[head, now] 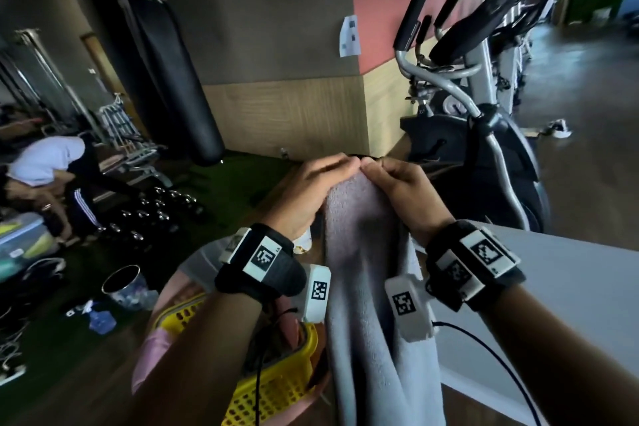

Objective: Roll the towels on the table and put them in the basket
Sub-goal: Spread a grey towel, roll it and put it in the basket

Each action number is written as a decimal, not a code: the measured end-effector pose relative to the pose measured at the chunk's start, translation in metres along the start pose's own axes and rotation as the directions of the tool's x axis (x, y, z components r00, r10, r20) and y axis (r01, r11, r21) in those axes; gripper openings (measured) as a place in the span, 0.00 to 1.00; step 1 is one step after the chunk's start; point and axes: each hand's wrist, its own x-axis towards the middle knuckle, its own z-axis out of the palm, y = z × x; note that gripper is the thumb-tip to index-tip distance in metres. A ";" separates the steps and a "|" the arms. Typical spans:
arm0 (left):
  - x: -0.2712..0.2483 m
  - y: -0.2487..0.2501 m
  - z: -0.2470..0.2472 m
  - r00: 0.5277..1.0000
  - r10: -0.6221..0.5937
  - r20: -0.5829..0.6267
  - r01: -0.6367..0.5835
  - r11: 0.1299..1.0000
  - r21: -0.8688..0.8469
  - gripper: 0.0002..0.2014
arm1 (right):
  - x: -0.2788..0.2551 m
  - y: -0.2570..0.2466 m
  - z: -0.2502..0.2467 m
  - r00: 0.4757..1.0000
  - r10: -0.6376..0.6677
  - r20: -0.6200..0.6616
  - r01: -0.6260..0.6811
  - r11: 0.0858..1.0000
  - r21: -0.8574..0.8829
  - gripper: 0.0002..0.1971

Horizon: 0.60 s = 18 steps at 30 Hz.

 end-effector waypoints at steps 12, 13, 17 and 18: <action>-0.003 0.002 0.011 0.999 -0.041 0.024 0.044 0.990 -0.134 0.11 | 0.006 -0.014 -0.005 0.999 -0.034 -0.038 0.034 0.999 -0.017 0.16; 0.001 0.007 0.007 0.999 -0.025 -0.031 0.019 0.986 -0.166 0.12 | 0.002 -0.009 -0.004 0.999 -0.017 -0.031 0.016 0.999 -0.037 0.18; 0.006 -0.003 0.000 0.999 -0.049 0.013 0.050 0.985 -0.167 0.20 | -0.005 -0.003 -0.009 0.995 -0.029 -0.094 0.024 0.999 -0.048 0.22; 0.004 -0.007 0.002 0.992 -0.070 0.101 0.080 0.992 -0.101 0.21 | 0.001 -0.008 -0.011 0.990 -0.043 -0.132 0.039 0.999 -0.038 0.22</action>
